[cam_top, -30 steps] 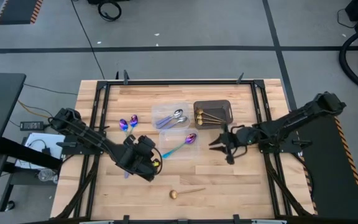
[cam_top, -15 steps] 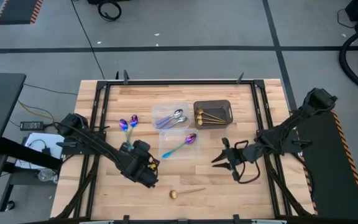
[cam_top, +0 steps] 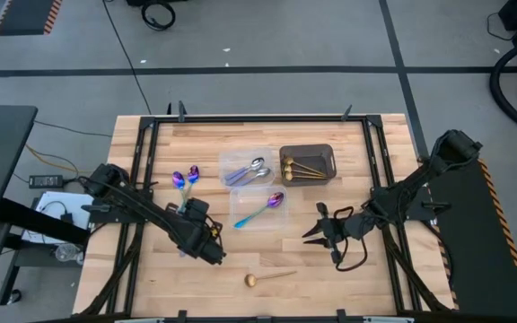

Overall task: Sort silverware by color (type)
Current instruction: Put the purple spoon into the bottom transparent bin

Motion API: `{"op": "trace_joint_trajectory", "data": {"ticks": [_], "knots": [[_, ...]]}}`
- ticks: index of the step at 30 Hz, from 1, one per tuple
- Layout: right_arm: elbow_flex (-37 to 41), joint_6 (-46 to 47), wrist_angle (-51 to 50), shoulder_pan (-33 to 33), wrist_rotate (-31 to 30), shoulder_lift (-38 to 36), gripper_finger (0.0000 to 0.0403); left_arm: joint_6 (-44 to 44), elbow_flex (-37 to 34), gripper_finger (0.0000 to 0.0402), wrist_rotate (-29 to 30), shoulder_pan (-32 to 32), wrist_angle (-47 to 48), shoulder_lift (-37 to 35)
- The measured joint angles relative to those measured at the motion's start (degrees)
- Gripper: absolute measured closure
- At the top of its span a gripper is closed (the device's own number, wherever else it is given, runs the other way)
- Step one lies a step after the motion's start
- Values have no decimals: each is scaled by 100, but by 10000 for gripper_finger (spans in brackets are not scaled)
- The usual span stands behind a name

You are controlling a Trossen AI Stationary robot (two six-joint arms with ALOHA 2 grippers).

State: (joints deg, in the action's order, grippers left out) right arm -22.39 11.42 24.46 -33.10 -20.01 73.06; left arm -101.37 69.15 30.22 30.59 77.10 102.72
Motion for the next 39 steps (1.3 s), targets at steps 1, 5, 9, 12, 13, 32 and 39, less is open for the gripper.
{"op": "trace_joint_trajectory", "data": {"ticks": [1,5,9,12,13,32,39], "knots": [[0,0,14,1,-2,0,316,-24,-139,392,0,1,-93,-2],[0,-56,84,2,0,0,316,-122,-673,393,-175,20,-470,-64],[0,-96,128,31,2,-2,316,-193,-1186,393,-238,20,-925,-443],[0,-107,139,28,0,-2,316,-196,-1628,393,-257,16,-1303,-810],[0,-109,147,28,0,-2,316,-214,-1777,393,-269,4,-1464,-945],[0,-153,168,34,-4,-4,316,-680,-2755,267,-201,-575,-2501,-1576],[0,-153,167,33,-2,-4,316,-237,-2755,238,-332,-954,-2502,-1572]]}}
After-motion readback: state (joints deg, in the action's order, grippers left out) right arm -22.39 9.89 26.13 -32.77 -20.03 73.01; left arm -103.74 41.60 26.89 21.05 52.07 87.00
